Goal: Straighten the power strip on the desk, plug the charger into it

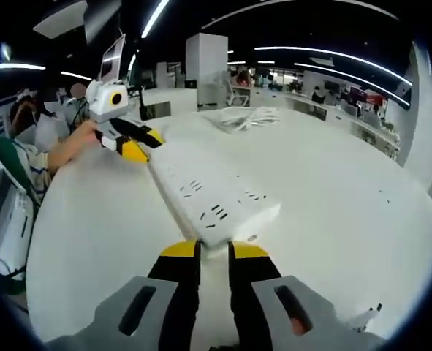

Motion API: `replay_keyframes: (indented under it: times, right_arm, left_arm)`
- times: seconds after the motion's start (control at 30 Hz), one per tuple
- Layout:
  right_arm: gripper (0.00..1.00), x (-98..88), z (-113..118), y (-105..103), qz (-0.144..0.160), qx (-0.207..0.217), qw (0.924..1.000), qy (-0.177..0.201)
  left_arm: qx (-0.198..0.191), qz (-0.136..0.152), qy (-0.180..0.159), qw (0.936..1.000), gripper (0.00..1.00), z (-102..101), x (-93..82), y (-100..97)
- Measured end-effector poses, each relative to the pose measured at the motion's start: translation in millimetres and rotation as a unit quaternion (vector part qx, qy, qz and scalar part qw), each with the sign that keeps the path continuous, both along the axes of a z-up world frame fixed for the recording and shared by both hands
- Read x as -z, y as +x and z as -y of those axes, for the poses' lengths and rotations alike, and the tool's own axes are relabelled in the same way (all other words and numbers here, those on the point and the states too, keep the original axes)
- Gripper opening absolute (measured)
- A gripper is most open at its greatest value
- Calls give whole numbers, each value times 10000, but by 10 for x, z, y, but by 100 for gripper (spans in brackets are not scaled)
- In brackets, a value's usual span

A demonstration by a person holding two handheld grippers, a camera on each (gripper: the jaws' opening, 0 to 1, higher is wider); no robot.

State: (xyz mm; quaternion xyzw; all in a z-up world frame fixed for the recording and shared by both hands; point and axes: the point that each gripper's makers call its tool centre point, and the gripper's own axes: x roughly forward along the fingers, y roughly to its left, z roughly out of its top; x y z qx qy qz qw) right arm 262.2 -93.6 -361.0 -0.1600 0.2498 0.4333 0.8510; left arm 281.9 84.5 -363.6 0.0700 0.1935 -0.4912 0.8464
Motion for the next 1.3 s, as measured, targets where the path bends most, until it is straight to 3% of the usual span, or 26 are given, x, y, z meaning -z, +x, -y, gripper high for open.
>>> replay_keyframes:
  times: [0.23,0.47,0.77,1.3]
  right_arm:
    - [14,-4,66,-77,-488,-125,9981,366]
    - [13,-1,116,-174,-537,-330,9978,194]
    - [13,-8,211,-287,-801,-552,9950,236]
    - [10,42,275,-483,-922,-995,9907,-59]
  left_arm:
    - [152,-41,2,9999,26,42,-1,-66]
    - [343,-83,2,9994,26,101,-5,-151]
    - [534,-121,40,9985,26,173,-10,-261]
    - [853,-161,58,9962,22,229,5,-388]
